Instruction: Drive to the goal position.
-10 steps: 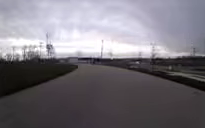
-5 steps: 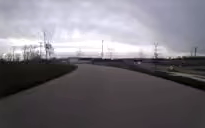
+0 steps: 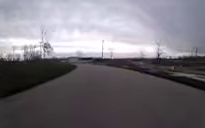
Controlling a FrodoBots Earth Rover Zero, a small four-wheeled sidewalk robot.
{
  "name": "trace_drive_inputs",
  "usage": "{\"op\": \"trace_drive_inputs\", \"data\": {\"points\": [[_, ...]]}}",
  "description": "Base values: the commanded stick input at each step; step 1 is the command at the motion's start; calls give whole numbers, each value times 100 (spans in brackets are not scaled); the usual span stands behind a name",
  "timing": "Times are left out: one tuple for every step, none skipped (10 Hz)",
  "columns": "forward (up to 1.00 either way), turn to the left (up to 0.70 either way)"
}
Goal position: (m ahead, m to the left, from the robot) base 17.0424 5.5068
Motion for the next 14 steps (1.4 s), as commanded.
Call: {"op": "trace_drive_inputs", "data": {"points": [[100, 0], [100, 0], [100, 0], [100, 0], [100, 0], [100, 0], [100, 0], [100, 0], [100, 0], [100, 0], [100, 0], [100, 0], [100, 0], [100, 0]]}}
